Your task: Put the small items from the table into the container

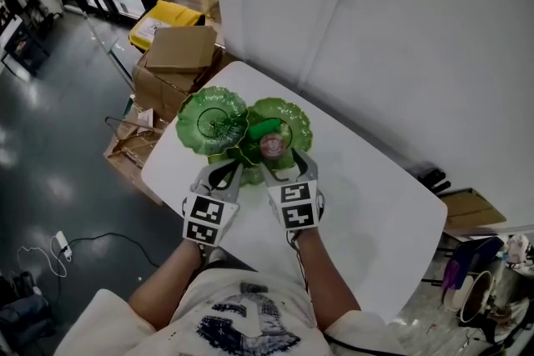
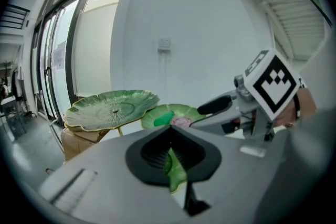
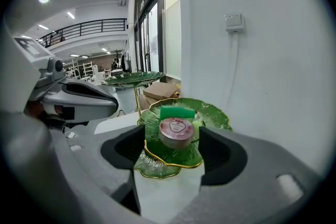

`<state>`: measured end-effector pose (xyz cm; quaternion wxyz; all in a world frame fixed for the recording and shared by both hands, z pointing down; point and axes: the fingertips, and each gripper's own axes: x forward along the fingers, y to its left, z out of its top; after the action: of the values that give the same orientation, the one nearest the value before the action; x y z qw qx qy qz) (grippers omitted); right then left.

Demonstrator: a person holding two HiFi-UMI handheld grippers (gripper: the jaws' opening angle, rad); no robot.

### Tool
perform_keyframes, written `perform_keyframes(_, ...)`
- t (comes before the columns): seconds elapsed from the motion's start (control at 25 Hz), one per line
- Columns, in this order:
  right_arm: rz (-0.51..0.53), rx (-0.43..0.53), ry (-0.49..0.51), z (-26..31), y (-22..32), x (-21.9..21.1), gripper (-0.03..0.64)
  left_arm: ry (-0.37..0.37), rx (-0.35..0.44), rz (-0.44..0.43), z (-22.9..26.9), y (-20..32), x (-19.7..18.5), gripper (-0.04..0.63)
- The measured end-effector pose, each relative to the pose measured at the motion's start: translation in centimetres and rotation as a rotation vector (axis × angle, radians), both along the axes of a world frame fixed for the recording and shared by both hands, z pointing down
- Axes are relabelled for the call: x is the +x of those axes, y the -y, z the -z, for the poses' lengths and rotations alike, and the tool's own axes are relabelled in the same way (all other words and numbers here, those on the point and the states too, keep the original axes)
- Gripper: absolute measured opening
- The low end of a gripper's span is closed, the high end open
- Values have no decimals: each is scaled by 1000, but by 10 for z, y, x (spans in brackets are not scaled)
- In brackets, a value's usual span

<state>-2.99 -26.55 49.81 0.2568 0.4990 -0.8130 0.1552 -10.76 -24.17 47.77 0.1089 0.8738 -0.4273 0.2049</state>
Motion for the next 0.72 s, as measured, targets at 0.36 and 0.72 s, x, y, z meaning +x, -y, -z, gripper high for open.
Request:
perform_keyframes(0.36,-20,19,16,8,-7,6,318,5,17,-13,8,-5,3,-11)
perform_keyframes(0.72,-34,34,32,16,-13,11,318,17,32,-19,16,-10,5,-11)
